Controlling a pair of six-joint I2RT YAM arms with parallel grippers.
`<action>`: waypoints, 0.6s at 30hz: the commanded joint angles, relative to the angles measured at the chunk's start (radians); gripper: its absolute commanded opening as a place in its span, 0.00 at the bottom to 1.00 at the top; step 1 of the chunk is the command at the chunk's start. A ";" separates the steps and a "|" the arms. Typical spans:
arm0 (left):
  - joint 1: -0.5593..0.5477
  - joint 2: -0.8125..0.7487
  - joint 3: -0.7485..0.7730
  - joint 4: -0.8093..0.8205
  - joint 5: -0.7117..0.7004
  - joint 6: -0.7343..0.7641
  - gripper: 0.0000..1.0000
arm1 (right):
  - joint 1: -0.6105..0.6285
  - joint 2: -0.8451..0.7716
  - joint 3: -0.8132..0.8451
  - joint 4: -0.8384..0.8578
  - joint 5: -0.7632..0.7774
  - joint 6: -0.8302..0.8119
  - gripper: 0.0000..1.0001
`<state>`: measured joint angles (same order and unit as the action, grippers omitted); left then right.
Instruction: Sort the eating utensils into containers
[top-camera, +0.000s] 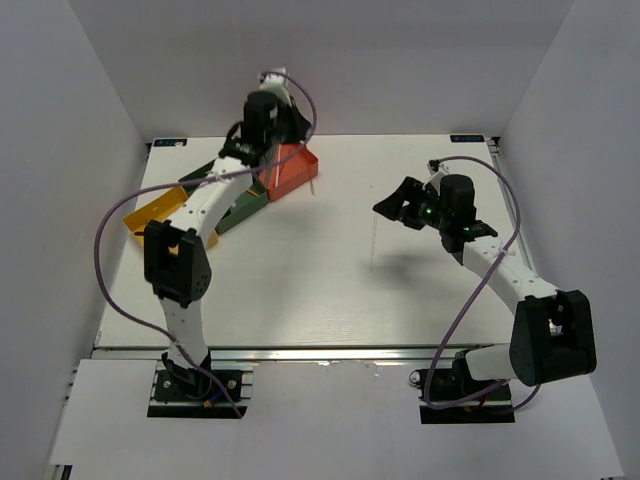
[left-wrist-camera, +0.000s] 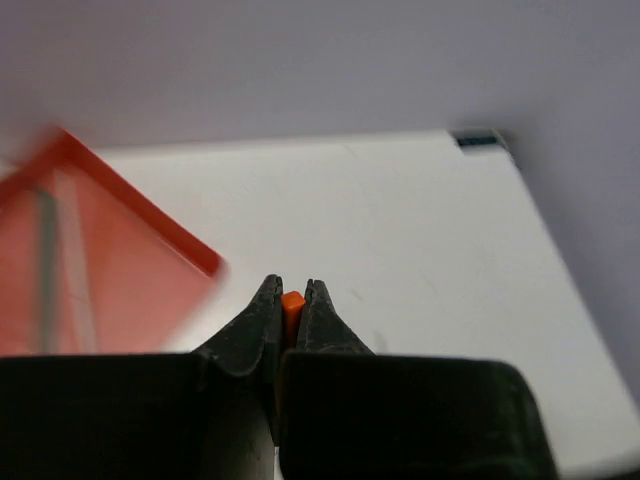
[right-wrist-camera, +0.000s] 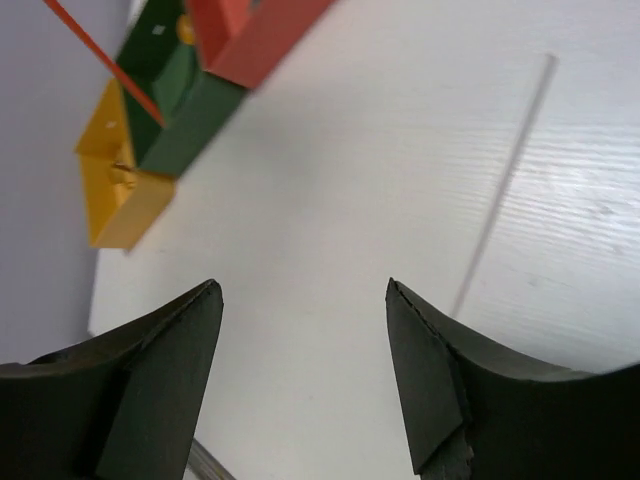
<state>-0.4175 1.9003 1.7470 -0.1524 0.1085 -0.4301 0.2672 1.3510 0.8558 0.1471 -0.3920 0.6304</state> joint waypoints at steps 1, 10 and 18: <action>0.074 0.132 0.289 -0.222 -0.220 0.311 0.00 | -0.009 -0.015 0.049 -0.180 0.123 -0.098 0.72; 0.091 0.399 0.504 0.002 -0.314 0.593 0.00 | -0.016 -0.049 -0.009 -0.199 0.105 -0.184 0.75; 0.098 0.467 0.463 0.070 -0.302 0.633 0.21 | -0.013 -0.003 0.040 -0.218 0.166 -0.192 0.89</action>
<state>-0.3229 2.3779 2.1780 -0.1326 -0.1776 0.1623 0.2535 1.3331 0.8536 -0.0631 -0.2554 0.4587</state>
